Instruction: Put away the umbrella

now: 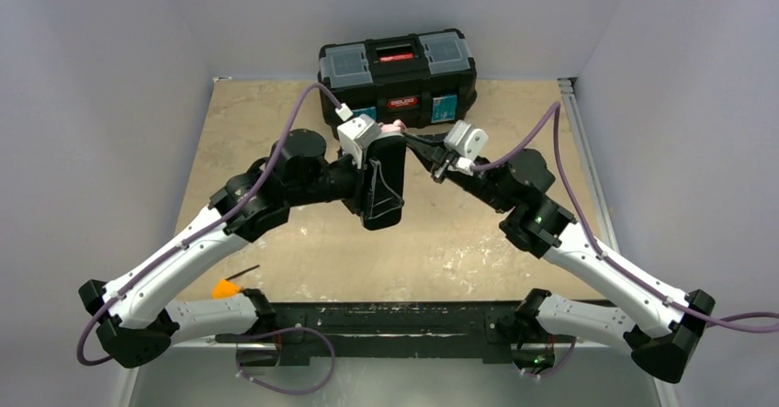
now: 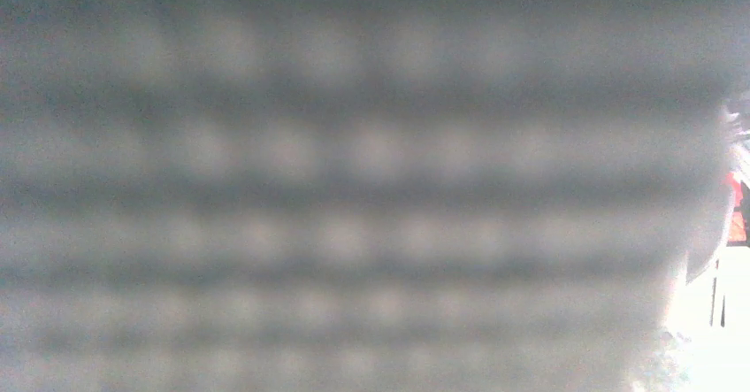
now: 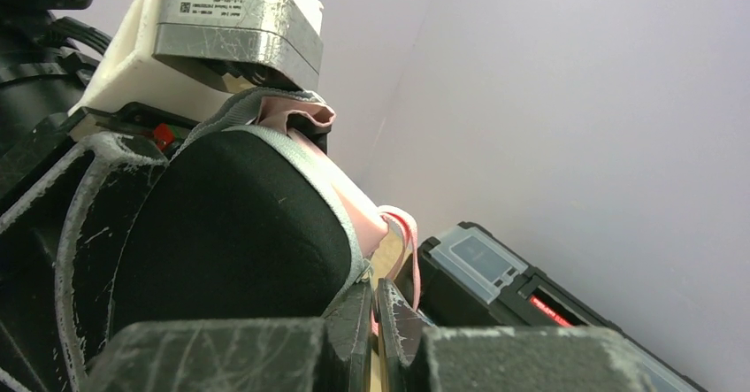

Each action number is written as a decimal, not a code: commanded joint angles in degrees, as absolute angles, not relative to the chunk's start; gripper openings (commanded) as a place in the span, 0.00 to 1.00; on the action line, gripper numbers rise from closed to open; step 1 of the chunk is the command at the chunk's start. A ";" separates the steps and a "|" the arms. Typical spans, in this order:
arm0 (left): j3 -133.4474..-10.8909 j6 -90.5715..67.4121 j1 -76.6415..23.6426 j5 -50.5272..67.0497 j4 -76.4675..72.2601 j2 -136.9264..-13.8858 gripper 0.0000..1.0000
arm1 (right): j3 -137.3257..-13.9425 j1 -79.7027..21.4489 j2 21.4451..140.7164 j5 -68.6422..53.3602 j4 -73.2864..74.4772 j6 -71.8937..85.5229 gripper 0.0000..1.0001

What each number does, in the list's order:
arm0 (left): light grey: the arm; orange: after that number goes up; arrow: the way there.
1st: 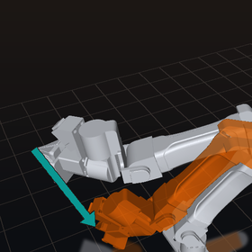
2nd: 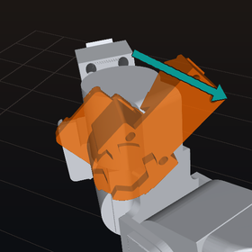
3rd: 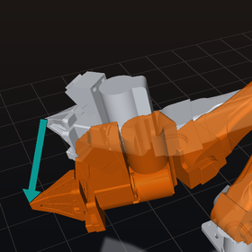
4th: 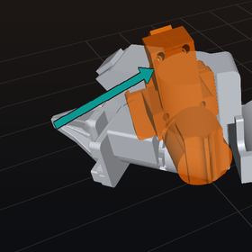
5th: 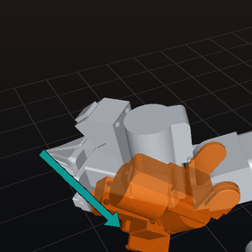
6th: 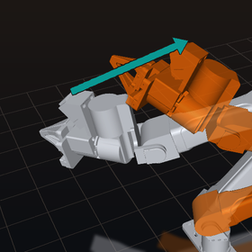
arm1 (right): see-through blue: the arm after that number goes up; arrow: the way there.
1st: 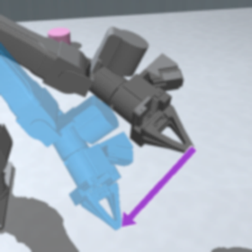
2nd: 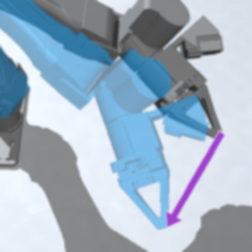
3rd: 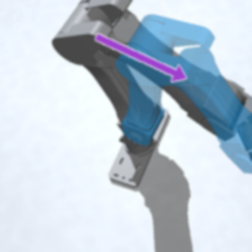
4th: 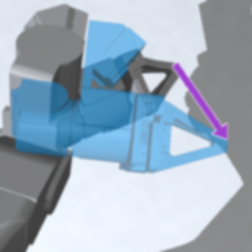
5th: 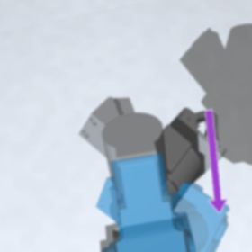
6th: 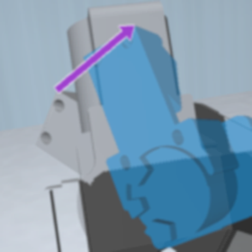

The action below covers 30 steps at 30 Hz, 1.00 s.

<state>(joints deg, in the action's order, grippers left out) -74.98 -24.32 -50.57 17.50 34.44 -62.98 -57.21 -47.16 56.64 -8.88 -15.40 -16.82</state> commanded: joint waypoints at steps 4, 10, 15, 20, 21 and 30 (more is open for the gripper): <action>-67.00 -22.12 -52.61 32.86 45.50 -64.41 0.00 | -69.93 -45.90 58.56 -2.31 -25.15 -25.06 0.00; -60.99 -24.88 -52.57 28.29 43.76 -64.96 0.00 | -73.16 -45.84 59.50 -1.41 -21.48 -23.70 0.00; -59.87 -30.27 -51.49 26.38 34.93 -69.68 0.00 | -63.98 -45.84 55.32 4.83 -17.15 -11.79 0.23; -60.29 -32.89 -49.97 27.01 27.56 -76.87 0.00 | -65.70 -45.84 51.10 15.83 -1.15 20.85 0.86; -60.62 -33.31 -49.81 27.17 26.49 -78.32 0.00 | -68.23 -45.80 50.54 15.60 0.83 25.34 0.95; -65.24 -36.38 -49.35 30.03 19.73 -89.10 0.00 | -89.88 -45.80 54.13 9.13 -0.63 50.50 0.99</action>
